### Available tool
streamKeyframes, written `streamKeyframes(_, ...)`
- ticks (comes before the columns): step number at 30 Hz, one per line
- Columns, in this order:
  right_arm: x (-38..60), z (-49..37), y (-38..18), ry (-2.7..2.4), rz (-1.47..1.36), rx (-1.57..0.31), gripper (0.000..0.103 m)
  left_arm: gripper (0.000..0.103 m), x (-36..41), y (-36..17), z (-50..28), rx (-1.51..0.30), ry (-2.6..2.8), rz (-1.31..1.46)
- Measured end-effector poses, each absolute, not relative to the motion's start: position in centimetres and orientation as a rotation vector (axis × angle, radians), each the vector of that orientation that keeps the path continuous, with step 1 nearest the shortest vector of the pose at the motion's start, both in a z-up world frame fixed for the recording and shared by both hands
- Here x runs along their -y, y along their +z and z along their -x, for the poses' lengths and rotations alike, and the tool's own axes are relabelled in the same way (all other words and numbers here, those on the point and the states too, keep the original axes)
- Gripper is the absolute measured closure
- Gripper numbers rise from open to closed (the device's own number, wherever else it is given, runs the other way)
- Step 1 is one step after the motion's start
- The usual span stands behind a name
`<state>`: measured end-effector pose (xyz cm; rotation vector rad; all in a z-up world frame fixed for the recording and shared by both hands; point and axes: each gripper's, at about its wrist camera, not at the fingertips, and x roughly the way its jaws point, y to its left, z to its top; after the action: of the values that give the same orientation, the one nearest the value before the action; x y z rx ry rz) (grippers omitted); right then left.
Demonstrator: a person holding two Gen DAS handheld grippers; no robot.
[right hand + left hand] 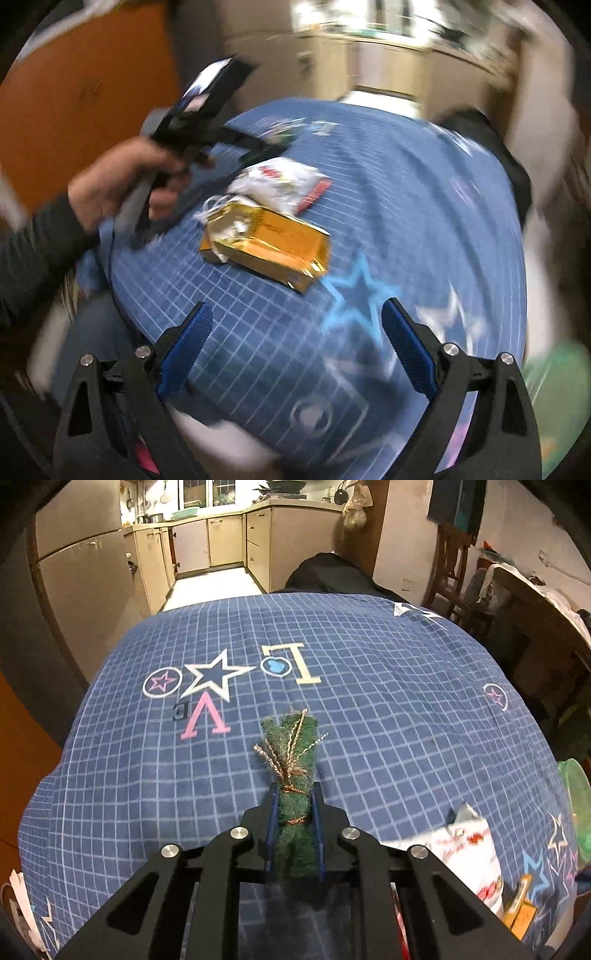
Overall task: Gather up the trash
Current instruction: 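Grasp the green scouring pad with the left gripper while the right gripper grasps the gold box, then carry the green scouring pad and gold box over the green bin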
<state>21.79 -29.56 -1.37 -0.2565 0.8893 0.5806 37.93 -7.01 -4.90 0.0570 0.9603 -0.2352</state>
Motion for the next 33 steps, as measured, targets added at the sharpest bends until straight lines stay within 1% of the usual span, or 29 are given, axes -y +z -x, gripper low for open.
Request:
streamKeyframes(2, 27.3, -23.3, -1.1, 0.646, 0.414, -0.875, 0.013, 0.086, 6.1, -4.9, -37.6, -0.968, -0.247, -0.04)
streamKeyframes(7, 23.0, -26.6, -1.4, 0.777, 0.645, -0.908, 0.013, 0.086, 5.0, -5.0, -37.3, -0.977, -0.263, -0.047)
streamKeyframes(13, 20.6, -28.6, -3.6, 0.834, 0.742, -0.975, 0.014, 0.086, 5.2, -5.3, -37.7, -0.984, -0.284, -0.075)
streamKeyframes(14, 20.4, -28.9, -3.8, 0.836, 0.739, -0.984, 0.017, 0.086, 5.4, -5.5, -37.7, -0.985, -0.285, -0.074)
streamKeyframes(15, 20.4, -29.0, -4.0, 0.836, 0.732, -0.991, 0.024, 0.086, 5.5, -5.6, -37.8, -0.985, -0.287, -0.072)
streamKeyframes(16, 20.4, -29.1, -4.2, 0.835, 0.719, -1.001, 0.029, 0.086, 5.5, -5.6, -37.7, -0.983, -0.289, -0.071)
streamKeyframes(17, 20.4, -29.1, -4.4, 0.83, 0.709, -1.009, 0.037, 0.086, 5.6, -5.6, -37.7, -0.981, -0.289, -0.071)
streamKeyframes(18, 20.1, -29.6, -4.6, 0.821, 0.707, -1.011, 0.043, 0.086, 5.5, -5.7, -37.6, -0.978, -0.288, -0.069)
streamKeyframes(19, 20.3, -29.4, -4.7, 0.811, 0.705, -1.007, 0.045, 0.086, 5.5, -5.6, -37.6, -0.976, -0.286, -0.07)
streamKeyframes(21, 20.7, -28.9, -4.6, 0.791, 0.682, -1.0, 0.053, 0.086, 5.5, -5.7, -37.1, -0.961, -0.277, -0.077)
streamKeyframes(27, 22.7, -25.3, -2.9, 0.761, 0.534, -0.932, 0.059, 0.087, 4.9, -5.7, -34.7, -0.905, -0.242, -0.067)
streamKeyframes(33, 25.1, -22.7, -1.8, 0.657, 0.321, -0.87, 0.061, 0.087, 3.4, -5.4, -31.4, -0.859, -0.197, -0.016)
